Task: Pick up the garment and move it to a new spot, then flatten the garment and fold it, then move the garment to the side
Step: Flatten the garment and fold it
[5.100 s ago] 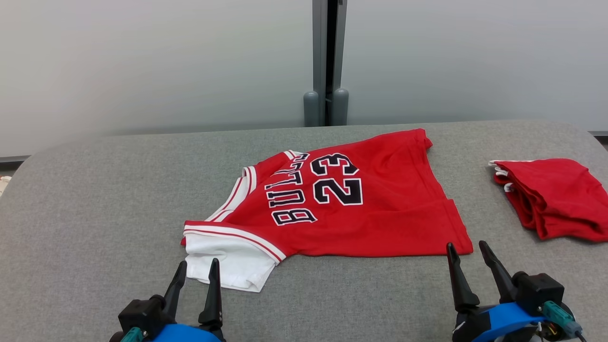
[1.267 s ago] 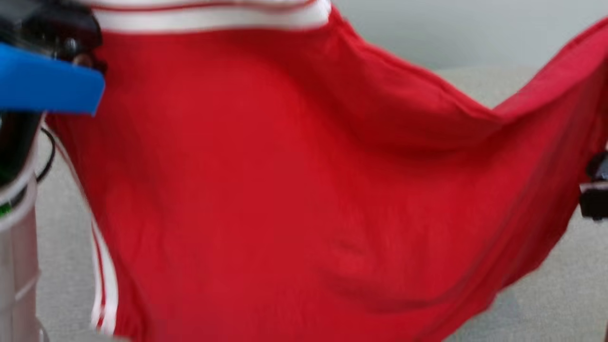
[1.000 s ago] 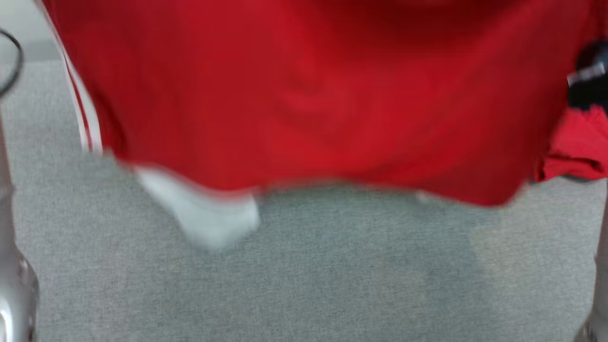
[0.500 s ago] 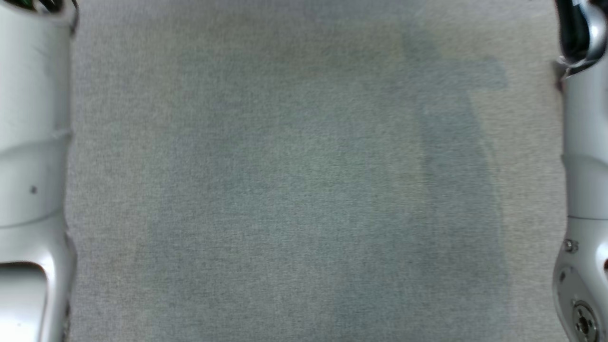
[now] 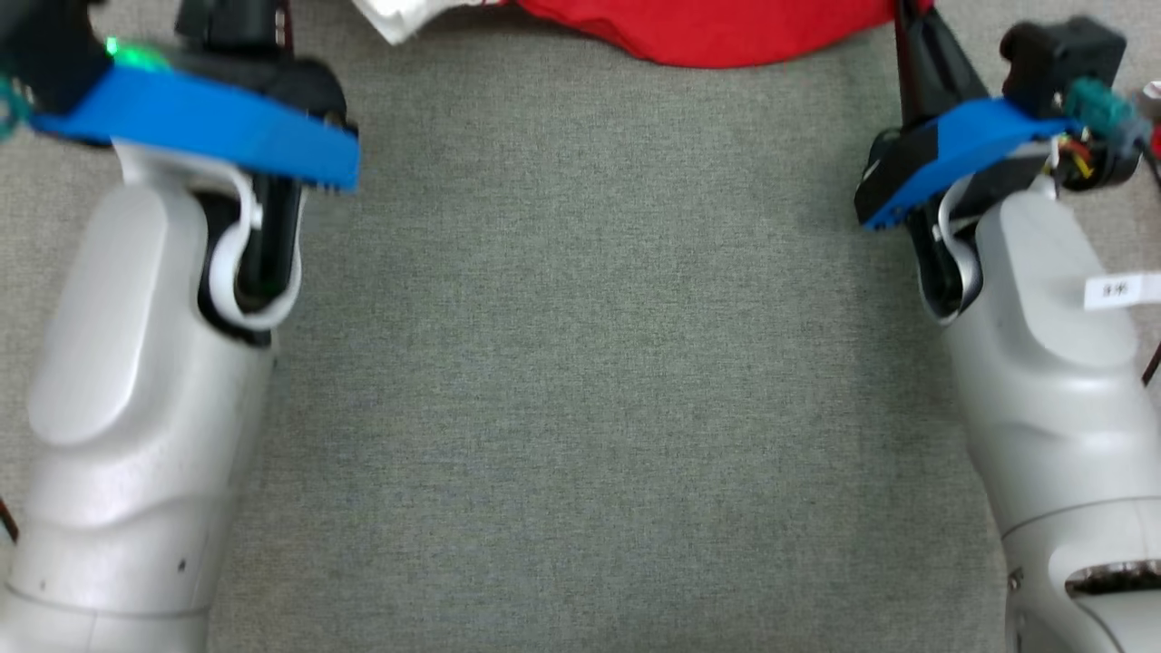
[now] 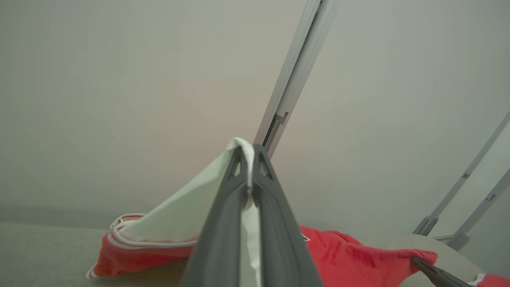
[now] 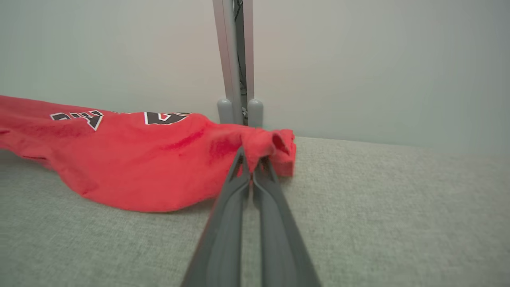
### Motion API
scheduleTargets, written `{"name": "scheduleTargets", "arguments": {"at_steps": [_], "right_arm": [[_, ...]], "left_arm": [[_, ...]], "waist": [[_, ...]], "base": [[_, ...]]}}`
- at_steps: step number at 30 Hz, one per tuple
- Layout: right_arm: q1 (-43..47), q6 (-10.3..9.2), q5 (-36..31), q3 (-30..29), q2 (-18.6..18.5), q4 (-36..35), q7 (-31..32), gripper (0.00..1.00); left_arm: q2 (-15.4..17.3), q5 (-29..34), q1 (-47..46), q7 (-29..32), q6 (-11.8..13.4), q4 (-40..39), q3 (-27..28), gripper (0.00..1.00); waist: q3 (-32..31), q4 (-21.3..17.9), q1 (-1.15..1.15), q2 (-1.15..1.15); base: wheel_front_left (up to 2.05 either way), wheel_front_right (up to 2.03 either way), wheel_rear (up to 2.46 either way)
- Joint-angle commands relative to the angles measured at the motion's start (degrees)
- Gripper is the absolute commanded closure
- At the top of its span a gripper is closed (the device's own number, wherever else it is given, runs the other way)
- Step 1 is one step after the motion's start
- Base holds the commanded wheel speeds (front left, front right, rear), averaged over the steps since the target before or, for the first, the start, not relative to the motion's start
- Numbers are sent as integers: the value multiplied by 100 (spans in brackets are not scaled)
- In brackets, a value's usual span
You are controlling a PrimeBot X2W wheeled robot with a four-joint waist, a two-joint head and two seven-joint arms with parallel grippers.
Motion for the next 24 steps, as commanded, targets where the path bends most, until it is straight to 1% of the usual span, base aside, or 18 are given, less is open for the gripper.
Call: {"name": "scheduleTargets", "arguments": {"at_steps": [1, 5, 12, 15, 22, 24], "right_arm": [[112, 1, 94, 9, 19, -22, -52, 100], [561, 1, 449, 104, 36, -282, -113, 100], [1706, 1, 900, 80, 36, -1367, -115, 100], [2247, 1, 993, -6, 21, -1809, -116, 100], [3614, 1, 1115, -118, 27, -2793, -101, 100], [4031, 1, 1204, -137, 35, -3116, 5, 100]], "left_arm": [[60, -44, 152, -73, -45, -70, 41, 100], [112, -135, 813, -317, -43, -340, 144, 100], [43, -127, 2018, -466, 13, -884, 245, 100], [22, -163, 2537, -479, 36, -1172, 262, 100], [97, -226, 3869, -482, 276, -2139, 403, 100], [133, -242, 4241, -419, 371, -2476, 397, 100]], "waist": [[-46, -19, -1, 0], [-290, -68, -1, 0], [-919, -58, -1, 0], [-1244, -42, -1, 0], [-2040, -35, -1, 0], [-2229, -29, -1, 0]], "base": [[0, 0, 0], [0, 0, 0], [0, 0, 0], [0, 0, 0], [0, 0, 0], [0, 0, 0]]}}
